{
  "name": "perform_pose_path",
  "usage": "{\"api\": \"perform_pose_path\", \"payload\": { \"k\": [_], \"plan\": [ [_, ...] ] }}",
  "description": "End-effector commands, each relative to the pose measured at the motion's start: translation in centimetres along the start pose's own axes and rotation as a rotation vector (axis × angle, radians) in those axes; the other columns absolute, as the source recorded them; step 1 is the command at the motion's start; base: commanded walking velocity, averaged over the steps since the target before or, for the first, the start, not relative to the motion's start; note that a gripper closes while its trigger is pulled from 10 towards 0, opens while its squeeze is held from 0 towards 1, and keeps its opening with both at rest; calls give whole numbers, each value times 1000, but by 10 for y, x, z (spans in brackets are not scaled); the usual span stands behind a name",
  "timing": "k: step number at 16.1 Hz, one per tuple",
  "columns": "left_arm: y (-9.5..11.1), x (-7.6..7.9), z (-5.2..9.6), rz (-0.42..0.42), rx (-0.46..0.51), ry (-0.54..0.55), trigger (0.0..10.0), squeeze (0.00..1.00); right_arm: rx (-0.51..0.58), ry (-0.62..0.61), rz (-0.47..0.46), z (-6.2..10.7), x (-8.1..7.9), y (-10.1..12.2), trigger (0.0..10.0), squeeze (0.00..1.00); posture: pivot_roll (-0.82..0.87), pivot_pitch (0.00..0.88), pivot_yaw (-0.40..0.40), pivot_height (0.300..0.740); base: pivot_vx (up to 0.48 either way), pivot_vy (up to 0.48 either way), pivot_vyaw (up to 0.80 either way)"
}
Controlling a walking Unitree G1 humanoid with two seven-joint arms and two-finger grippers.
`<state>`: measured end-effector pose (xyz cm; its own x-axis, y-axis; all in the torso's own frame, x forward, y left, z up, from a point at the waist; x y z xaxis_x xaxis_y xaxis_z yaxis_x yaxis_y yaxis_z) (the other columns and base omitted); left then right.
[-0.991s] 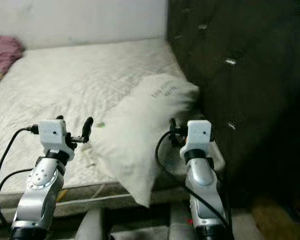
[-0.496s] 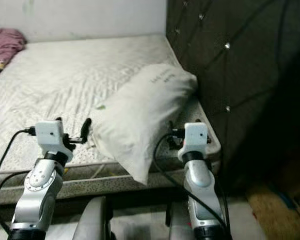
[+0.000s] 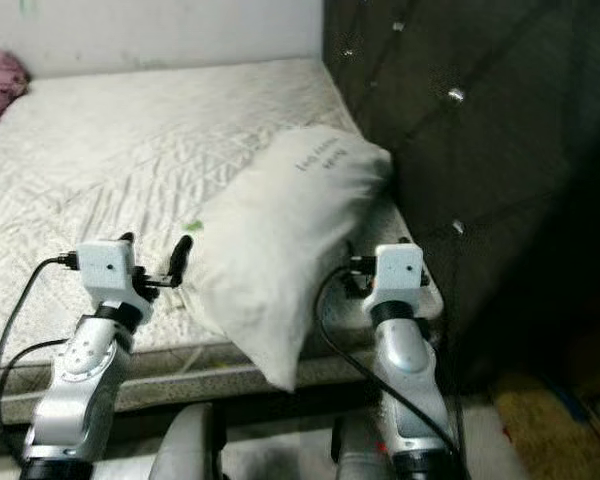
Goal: Clean up the room
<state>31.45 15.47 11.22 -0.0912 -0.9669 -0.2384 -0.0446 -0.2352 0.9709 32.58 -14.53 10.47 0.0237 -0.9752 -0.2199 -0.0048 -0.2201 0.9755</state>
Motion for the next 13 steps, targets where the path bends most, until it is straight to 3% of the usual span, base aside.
{"api": "perform_pose_path", "payload": {
  "k": [1,8,12,13],
  "plan": [
    [5,-2,-1,-3,9,7,10000,0,-3,-2,2,-1,1,0,10000,0,-65,0,65,626,244,0,0],
    [-4,-15,1,-35,-38,77,10000,0,-19,19,-9,-2,-2,-2,10000,0,-63,0,65,621,0,0,0],
    [-4,-19,2,-61,-45,105,10000,0,-72,78,-20,-5,-10,-10,10000,0,-58,0,64,581,0,0,0],
    [-8,-26,4,-90,-71,147,10000,0,-120,125,-17,-7,-19,-18,10000,0,-57,0,65,561,0,0,0]
  ]
}}
Point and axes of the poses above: a point about 5 cm out from each wrist's last joint towards the gripper, its own z axis pointing back from the gripper into the wrist, its own y axis along the axis of the wrist's last joint, x = y × z, the point moved 5 cm from there along -z, pointing out of the wrist towards the gripper, and after that the axes turned 15 degrees about -z, right-handed, at the moved point
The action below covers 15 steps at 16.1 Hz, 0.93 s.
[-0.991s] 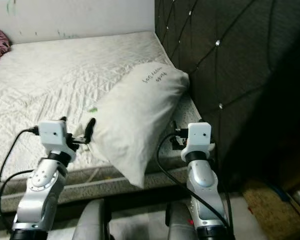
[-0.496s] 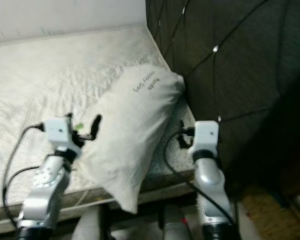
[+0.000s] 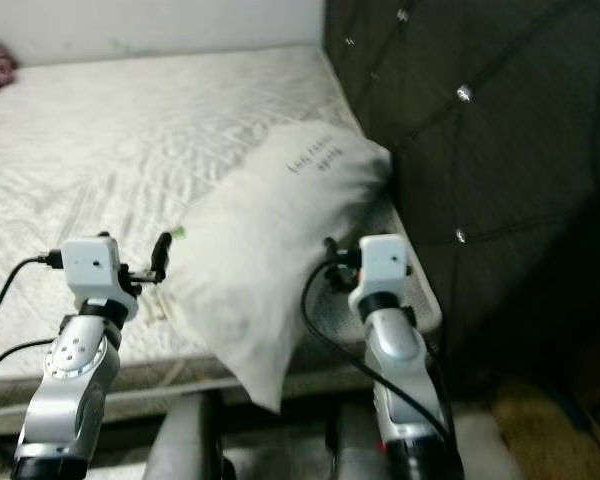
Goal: Clean up the room
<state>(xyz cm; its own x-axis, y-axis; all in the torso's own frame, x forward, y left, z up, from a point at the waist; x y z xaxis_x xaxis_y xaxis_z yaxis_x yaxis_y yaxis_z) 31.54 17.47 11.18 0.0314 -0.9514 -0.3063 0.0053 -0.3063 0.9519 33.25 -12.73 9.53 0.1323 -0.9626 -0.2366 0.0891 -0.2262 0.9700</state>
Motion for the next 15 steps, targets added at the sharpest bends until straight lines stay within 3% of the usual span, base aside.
{"api": "perform_pose_path", "payload": {
  "k": [1,3,5,7,9,10,12,15],
  "plan": [
    [-7,-13,3,-31,-37,53,10000,0,-58,53,-7,-4,-9,-9,10000,0,-54,2,64,546,0,0,0],
    [-14,-22,7,-40,-70,92,10000,0,-95,114,-6,-8,-19,-14,10000,0,-51,3,64,531,0,0,0],
    [-28,-43,19,-66,-142,177,10000,0,-131,203,11,-15,-34,-18,10000,0,-28,13,59,531,0,0,0],
    [-37,-54,32,-55,-190,225,10000,0,-164,252,22,-21,-41,-21,10000,0,8,31,46,531,0,0,0],
    [-39,-58,40,-49,-208,238,10000,0,-186,259,21,-25,-41,-24,10000,0,39,47,27,531,0,0,0],
    [-36,-64,48,-53,-210,262,10000,0,-212,311,77,-27,-49,-30,10000,0,69,64,6,531,0,0,525],
    [-34,-69,57,-53,-221,297,10000,0,-201,333,51,-32,-61,-28,10000,0,97,92,-28,531,0,0,722],
    [-29,-70,66,-53,-225,306,10000,0,-186,349,33,-37,-72,-23,10000,0,105,117,-42,531,0,0,0]
  ]
}}
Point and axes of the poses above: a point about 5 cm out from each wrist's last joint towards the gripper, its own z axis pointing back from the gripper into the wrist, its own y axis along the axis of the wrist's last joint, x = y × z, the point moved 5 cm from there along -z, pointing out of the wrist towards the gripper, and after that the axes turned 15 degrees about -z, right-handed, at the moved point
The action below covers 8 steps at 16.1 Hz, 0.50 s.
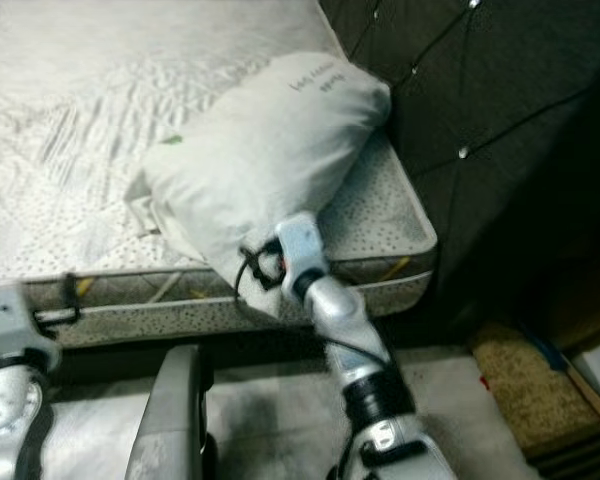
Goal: Clean up the room
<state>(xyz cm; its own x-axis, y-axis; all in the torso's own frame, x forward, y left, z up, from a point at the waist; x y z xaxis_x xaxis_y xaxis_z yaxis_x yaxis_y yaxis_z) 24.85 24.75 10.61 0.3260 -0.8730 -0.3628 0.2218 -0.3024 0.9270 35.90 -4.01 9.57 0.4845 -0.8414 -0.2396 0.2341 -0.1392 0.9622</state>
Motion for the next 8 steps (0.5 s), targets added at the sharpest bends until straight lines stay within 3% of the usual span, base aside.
{"api": "perform_pose_path", "payload": {
  "k": [1,8],
  "plan": [
    [-4,0,4,-7,-25,-4,10000,0,-11,-41,-27,5,10,-7,10000,0,102,117,-42,531,0,0,0],
    [-1,17,-1,2,-28,-69,10000,0,-9,-18,-85,-1,4,-3,10000,0,81,108,-29,531,0,0,0]
  ]
}}
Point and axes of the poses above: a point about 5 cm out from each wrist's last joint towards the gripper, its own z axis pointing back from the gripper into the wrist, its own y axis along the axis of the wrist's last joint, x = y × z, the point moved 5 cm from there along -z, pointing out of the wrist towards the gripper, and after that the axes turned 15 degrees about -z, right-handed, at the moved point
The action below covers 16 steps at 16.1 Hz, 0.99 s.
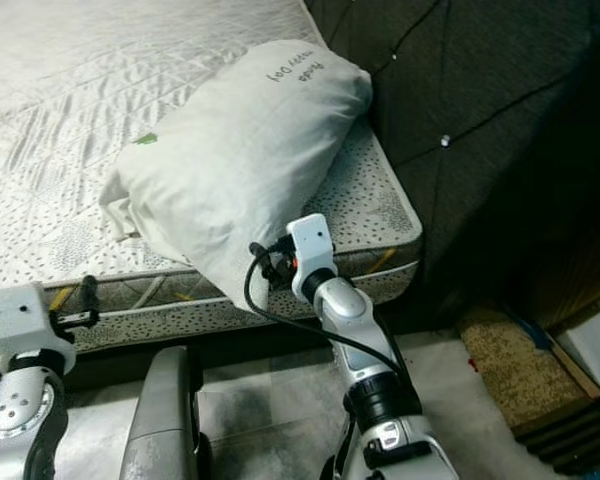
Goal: Clean up the room
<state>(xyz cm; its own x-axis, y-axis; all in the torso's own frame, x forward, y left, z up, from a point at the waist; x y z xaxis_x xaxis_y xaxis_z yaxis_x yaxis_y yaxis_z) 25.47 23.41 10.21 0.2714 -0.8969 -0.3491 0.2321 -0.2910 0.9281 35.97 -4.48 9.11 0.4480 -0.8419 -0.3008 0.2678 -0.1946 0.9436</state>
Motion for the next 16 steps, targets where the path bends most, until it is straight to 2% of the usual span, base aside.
{"api": "perform_pose_path", "payload": {
  "k": [1,5,10,11,14,15,16],
  "plan": [
    [-3,5,-1,-3,-18,-22,10000,0,-17,35,-42,-3,-6,1,10000,0,82,107,-28,531,0,0,0],
    [-5,10,0,-1,-30,-50,10000,0,-64,51,-67,-9,-8,-5,10000,0,91,108,-29,531,0,0,0],
    [-8,2,9,-5,-45,-44,10000,0,-93,94,-87,-16,-30,-15,10000,0,127,139,-33,531,0,0,0],
    [-6,-1,13,-8,-48,-40,10000,0,-99,114,-115,-23,-44,-16,10000,0,138,155,-29,531,0,0,0],
    [-6,-1,15,-14,-57,-51,10000,0,-75,111,-111,-34,-52,-6,10000,0,144,171,-21,531,0,0,0],
    [-5,-2,16,-14,-60,-52,10000,0,-41,81,-119,-42,-52,5,3725,0,144,175,-22,531,0,0,0],
    [-4,-1,16,-12,-60,-53,10000,0,-19,61,-136,-45,-51,13,1725,0,143,178,-28,531,0,0,0]
  ]
}}
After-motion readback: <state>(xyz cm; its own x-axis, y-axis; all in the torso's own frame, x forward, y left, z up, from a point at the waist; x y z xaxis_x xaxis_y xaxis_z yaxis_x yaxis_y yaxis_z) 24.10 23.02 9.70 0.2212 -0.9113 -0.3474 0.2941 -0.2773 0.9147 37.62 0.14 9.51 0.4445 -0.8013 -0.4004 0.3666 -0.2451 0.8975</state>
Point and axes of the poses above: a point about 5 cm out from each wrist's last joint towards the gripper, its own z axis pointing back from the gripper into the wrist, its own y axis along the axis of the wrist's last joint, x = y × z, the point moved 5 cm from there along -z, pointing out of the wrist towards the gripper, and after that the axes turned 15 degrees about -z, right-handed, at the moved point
